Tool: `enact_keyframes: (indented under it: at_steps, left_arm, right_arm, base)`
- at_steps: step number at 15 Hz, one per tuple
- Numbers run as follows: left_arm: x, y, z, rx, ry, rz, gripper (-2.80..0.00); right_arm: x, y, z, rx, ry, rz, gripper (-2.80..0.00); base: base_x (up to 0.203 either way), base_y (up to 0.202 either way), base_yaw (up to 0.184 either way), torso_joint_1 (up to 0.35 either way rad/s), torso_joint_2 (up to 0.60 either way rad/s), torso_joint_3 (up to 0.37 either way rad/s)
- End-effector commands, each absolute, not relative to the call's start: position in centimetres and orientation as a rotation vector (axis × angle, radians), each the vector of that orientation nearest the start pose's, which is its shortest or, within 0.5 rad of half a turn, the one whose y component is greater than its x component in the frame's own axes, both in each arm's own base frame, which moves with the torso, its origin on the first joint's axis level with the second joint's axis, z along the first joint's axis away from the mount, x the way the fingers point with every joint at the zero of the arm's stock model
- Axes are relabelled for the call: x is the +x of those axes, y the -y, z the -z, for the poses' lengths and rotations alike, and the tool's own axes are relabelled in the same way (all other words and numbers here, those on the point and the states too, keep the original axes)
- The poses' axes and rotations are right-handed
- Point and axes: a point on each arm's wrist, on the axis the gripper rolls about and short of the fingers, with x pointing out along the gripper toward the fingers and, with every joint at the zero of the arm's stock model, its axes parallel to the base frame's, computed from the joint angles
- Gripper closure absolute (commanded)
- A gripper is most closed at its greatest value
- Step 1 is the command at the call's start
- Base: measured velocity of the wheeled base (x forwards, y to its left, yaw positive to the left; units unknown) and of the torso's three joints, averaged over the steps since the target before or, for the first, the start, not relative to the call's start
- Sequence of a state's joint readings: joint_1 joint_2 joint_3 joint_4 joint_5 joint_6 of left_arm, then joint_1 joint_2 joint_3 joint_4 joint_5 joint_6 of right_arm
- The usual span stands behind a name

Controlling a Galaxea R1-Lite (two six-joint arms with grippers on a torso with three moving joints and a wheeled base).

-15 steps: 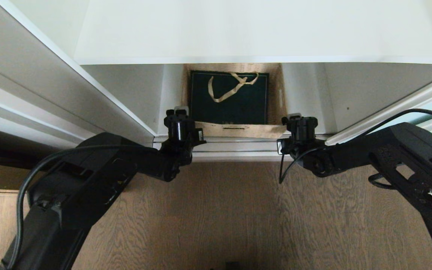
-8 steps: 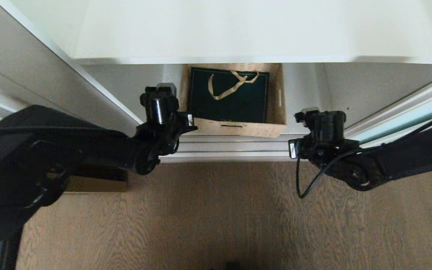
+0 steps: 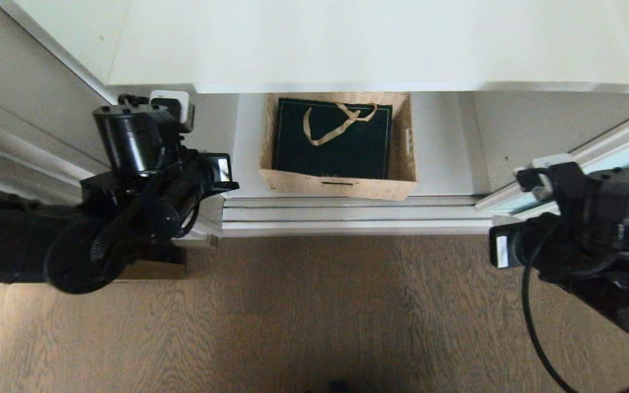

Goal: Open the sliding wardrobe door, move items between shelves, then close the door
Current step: Close the door

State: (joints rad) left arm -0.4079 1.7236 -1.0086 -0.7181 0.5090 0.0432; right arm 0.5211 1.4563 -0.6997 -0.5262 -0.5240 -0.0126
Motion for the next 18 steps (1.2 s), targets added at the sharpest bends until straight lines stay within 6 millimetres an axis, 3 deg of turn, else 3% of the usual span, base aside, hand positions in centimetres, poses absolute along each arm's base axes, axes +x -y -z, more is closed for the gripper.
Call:
enact_keyframes:
  at_steps: [1, 5, 9, 13, 18]
  left_arm:
    - [25.7, 9.8, -26.1, 0.017, 0.055, -0.133, 0.00]
    - [19.3, 6.6, -24.7, 0.038, 0.035, -0.268, 0.00]
    - [13.9, 3.2, -22.2, 0.048, 0.021, -0.428, 0.00]
    - [9.5, 0.4, -19.7, 0.047, 0.032, -0.558, 0.00]
    - [4.2, -1.2, -14.2, 0.049, 0.008, -0.679, 0.00]
  right_arm:
    - [16.8, -8.5, -23.9, -0.063, -0.082, 0.015, 0.00]
    - [9.8, -4.1, -25.6, -0.040, -0.045, 0.083, 0.00]
    - [4.7, -0.3, -25.3, 0.012, 0.025, 0.269, 0.00]
    - [2.0, 0.8, -21.2, 0.010, 0.016, 0.379, 0.00]
    - [0.2, 1.3, -19.2, 0.036, 0.051, 0.436, 0.00]
  base:
    - [0.000, 0.000, 0.000, 0.000, 0.00, 0.000]
    - [0.000, 0.000, 0.000, 0.000, 0.00, 0.000]
    - [0.000, 0.000, 0.000, 0.000, 0.00, 0.000]
    - [0.000, 0.000, 0.000, 0.000, 0.00, 0.000]
    - [0.000, 0.000, 0.000, 0.000, 0.00, 0.000]
